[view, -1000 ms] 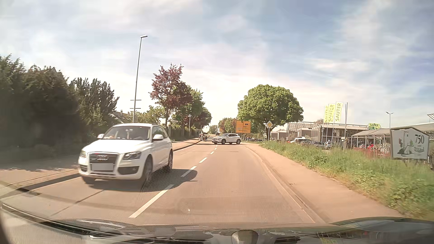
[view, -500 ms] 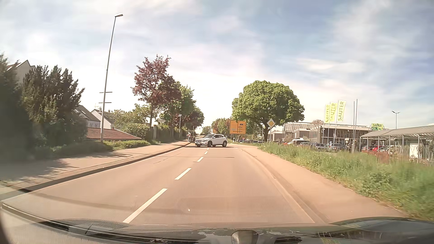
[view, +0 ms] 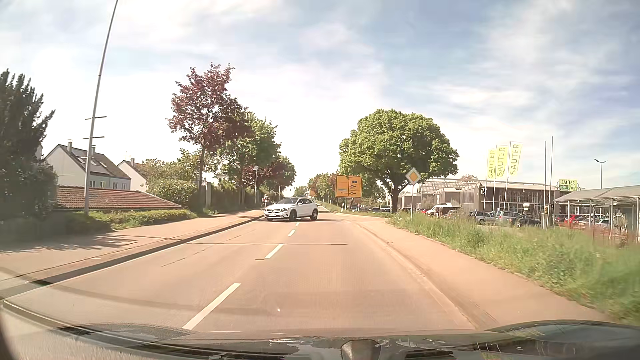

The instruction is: Follow the waypoints while adhering to traffic rules and regulations

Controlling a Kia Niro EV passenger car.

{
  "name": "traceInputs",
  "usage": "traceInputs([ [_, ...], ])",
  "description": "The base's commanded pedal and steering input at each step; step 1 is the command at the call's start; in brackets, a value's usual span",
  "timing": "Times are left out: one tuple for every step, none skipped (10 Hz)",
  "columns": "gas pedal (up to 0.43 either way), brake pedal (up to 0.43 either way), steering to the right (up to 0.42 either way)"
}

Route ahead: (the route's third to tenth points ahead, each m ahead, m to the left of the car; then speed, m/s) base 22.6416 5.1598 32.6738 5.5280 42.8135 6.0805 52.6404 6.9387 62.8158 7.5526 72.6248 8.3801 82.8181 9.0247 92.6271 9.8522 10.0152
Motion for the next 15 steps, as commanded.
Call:
traceInputs([
  [0.15, 0.0, -0.004],
  [0.15, 0.0, -0.004],
  [0.15, 0.0, -0.004],
  [0.15, 0.0, -0.004],
  [0.15, 0.0, -0.004],
  [0.15, 0.0, -0.004],
  [0.138, 0.0, -0.004],
  [0.138, 0.0, -0.004],
  [0.138, 0.0, -0.004],
  [0.13, 0.0, -0.004],
  [0.118, 0.0, -0.004],
  [0.118, 0.0, -0.004],
  [0.118, 0.0, -0.004],
  [0.118, 0.0, -0.004],
  [0.118, 0.0, -0.004],
])
